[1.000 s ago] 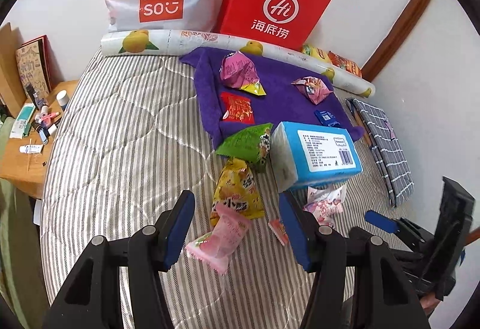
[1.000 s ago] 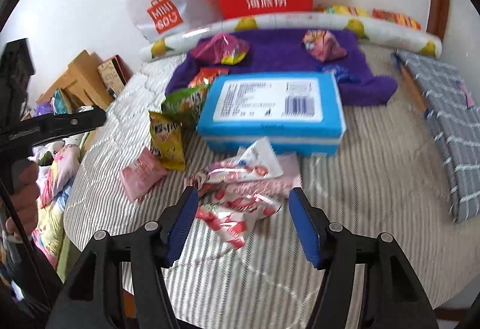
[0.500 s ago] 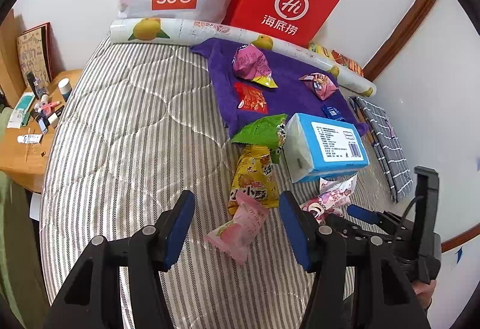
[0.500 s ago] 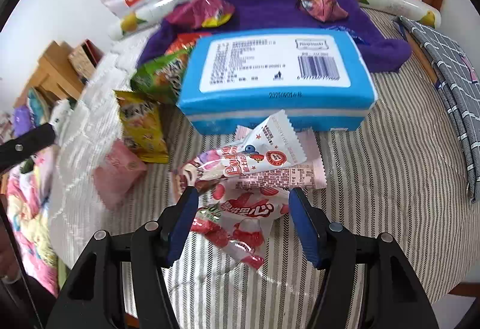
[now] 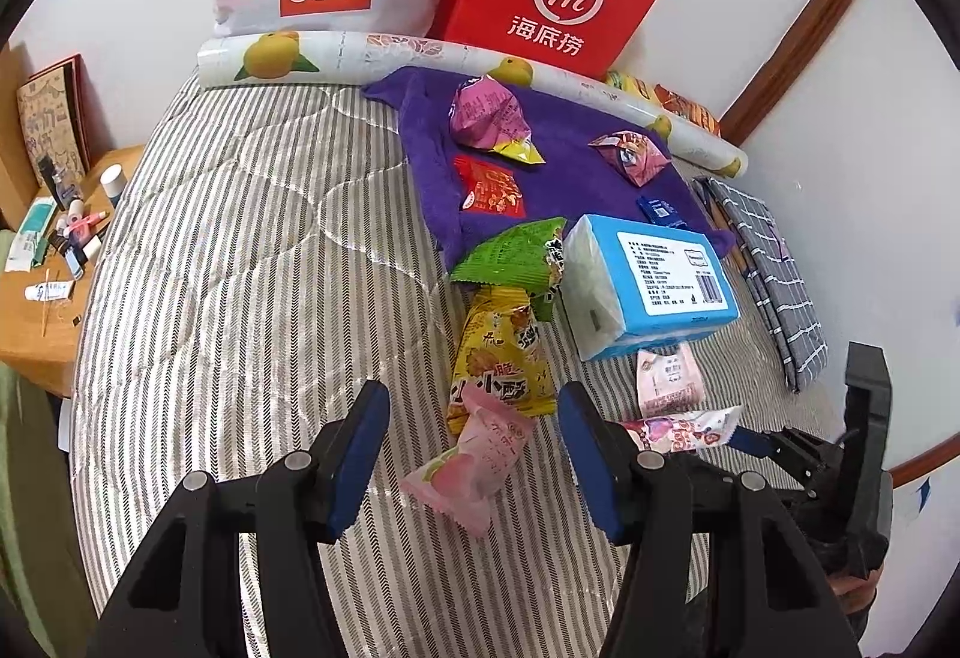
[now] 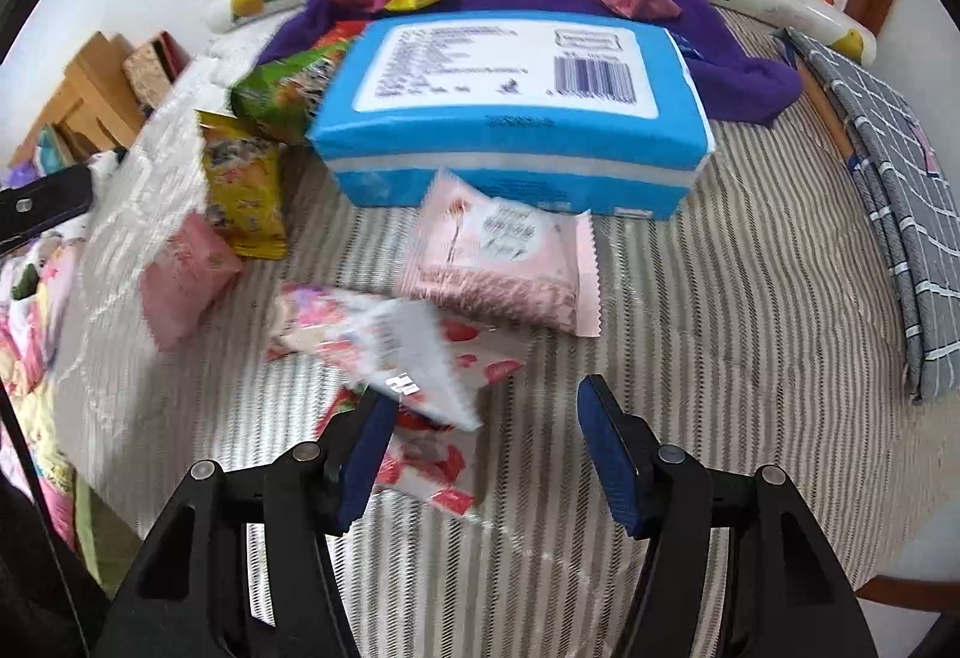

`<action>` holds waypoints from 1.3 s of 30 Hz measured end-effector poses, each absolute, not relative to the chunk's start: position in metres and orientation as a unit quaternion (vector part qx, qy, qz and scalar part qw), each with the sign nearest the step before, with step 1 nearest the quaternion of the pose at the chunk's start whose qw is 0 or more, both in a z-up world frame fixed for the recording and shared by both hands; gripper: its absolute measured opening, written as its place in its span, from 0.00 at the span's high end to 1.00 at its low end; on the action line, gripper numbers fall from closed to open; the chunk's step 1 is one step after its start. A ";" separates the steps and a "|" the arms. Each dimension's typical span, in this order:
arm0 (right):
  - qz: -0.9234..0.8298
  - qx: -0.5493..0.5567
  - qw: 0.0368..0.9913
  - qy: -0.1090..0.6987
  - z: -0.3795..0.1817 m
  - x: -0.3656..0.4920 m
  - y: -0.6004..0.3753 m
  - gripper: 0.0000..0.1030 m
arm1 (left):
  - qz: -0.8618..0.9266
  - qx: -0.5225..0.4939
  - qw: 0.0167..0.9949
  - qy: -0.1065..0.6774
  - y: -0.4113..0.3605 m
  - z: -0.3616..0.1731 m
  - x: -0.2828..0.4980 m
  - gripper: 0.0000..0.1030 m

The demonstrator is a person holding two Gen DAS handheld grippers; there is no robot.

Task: Organize snacks
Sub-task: 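Grasp the pink ice-cream wrapper with the right gripper while the left gripper grasps the pink packet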

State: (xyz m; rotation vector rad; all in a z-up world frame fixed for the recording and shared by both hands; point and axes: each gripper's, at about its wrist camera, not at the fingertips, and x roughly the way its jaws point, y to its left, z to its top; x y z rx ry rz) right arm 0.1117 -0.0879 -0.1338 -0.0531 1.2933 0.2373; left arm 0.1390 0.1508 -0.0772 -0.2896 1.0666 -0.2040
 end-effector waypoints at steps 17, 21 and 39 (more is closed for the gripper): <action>0.124 -0.080 0.792 0.592 -0.150 0.107 -0.056 0.37 | -0.093 -0.130 0.844 0.512 0.150 -0.079 0.139 0.45; 0.133 -0.106 0.809 0.563 -0.133 0.099 -0.063 0.37 | -0.093 -0.133 0.843 0.513 0.150 -0.081 0.139 0.45; 0.232 -0.167 0.799 0.529 -0.124 0.095 -0.021 0.69 | -0.080 -0.147 0.845 0.508 0.163 -0.079 0.130 0.45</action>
